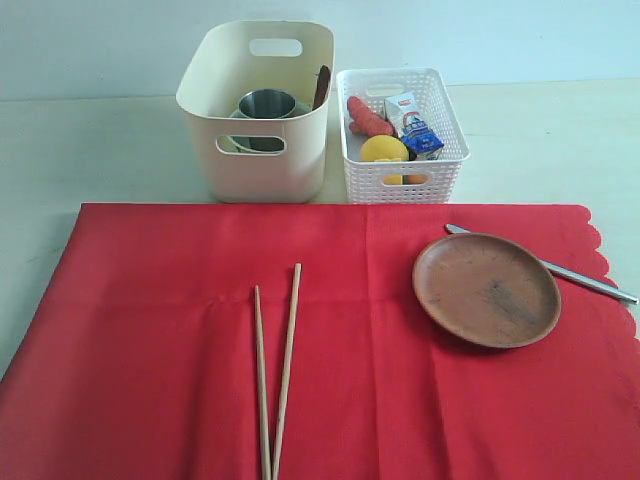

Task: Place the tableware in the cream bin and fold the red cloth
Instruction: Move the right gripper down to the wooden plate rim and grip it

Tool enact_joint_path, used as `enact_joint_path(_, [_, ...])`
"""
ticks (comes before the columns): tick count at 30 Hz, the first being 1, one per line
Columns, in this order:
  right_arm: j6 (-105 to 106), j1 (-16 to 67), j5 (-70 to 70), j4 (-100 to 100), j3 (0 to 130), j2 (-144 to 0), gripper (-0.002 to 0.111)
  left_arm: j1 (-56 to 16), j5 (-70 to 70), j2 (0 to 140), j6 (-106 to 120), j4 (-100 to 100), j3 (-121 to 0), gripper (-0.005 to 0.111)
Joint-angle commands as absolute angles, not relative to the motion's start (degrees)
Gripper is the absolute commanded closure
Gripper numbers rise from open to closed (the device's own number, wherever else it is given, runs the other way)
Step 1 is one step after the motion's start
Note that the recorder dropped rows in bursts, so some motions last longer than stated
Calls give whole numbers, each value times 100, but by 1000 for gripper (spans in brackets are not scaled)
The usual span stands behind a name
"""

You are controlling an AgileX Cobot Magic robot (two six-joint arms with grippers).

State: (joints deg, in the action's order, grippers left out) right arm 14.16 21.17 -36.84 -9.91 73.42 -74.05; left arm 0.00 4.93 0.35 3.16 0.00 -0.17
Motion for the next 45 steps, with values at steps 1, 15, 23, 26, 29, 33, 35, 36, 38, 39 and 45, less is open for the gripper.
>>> enact_joint_path(1, [1365, 2088, -4060, -861, 7028, -7429, 108, -3, 506, 0, 322, -78, 0, 104])
enact_joint_path(15, [247, 1609, -3324, 914, 6325, -8648, 108, -3, 506, 0, 322, -78, 0, 104])
enact_joint_path(23, [1466, 213, -4078, -835, 6325, -9302, 108, -3, 506, 0, 322, -78, 0, 104])
enact_joint_path(26, [2447, -339, -4673, -2096, 6325, -9700, 108, -3, 506, 0, 322, -78, 0, 104])
enact_joint_path(29, [3400, -648, -5129, -3170, 6325, -10126, 108, -3, 506, 0, 322, -78, 0, 104])
enact_joint_path(33, [3044, -665, -5070, -2902, 6325, -10759, 108, -3, 506, 0, 322, -78, 0, 104])
enact_joint_path(35, [2431, -665, -4897, -2388, 6325, -10947, 104, -3, 506, 0, 322, -78, 0, 104])
enact_joint_path(36, [2233, -665, -4830, -2220, 6325, -10996, 100, -3, 506, 0, 322, -78, 0, 104])
enact_joint_path(38, [2003, -665, -4791, -2086, 6325, -11008, 83, -3, 506, 0, 322, -78, 0, 104])
enact_joint_path(39, [2202, -665, -4802, -2290, 6325, -11008, 70, -3, 506, 0, 322, -78, 0, 104])
enact_joint_path(45, [4017, -665, -4802, -3098, 6263, -11008, 57, -3, 506, 0, 322, -78, 0, 104])
